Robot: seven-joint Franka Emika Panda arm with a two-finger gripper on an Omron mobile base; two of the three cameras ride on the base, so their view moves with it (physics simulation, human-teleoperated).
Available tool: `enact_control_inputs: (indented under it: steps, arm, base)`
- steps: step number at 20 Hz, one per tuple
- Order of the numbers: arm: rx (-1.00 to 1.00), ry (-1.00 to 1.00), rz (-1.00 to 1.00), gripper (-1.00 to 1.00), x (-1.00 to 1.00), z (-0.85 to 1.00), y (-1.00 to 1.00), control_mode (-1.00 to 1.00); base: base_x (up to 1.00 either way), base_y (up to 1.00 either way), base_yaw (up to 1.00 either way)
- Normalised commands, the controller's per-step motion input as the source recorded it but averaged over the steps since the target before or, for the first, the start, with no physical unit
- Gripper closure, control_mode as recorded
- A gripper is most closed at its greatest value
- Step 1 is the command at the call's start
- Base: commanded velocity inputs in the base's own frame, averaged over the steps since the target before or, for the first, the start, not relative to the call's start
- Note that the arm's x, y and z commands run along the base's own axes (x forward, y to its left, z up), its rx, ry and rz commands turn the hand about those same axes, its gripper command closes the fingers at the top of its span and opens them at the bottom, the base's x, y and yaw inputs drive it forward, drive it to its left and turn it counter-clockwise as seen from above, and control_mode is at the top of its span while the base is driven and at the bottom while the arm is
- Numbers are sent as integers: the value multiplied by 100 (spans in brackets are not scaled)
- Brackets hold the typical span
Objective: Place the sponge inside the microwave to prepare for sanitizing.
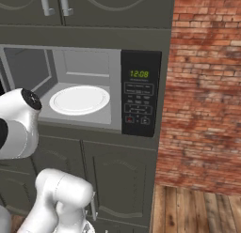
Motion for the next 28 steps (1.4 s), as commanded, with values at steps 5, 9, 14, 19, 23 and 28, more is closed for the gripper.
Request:
enact_control_inputs:
  steps: [5, 9, 14, 19, 23, 28]
  arm:
    - [7, 0, 0, -100, -24, -20, 60, -100]
    - [2, -3, 0, -100, -5, -16, 51, -100]
    - [0, -7, -1, -100, -1, -18, 46, -100]
    - [0, -9, -1, -100, 0, -14, 36, -100]
    - [-1, -5, -5, -100, 17, -2, 11, -100]
    - [-6, -3, 0, -100, 14, 1, -28, -100]
  base:
    - [0, 0, 0]
    - [0, 0, 0]
    - [0, 0, 0]
    - [0, 0, 0]
    - [0, 0, 0]
    - [0, 0, 0]
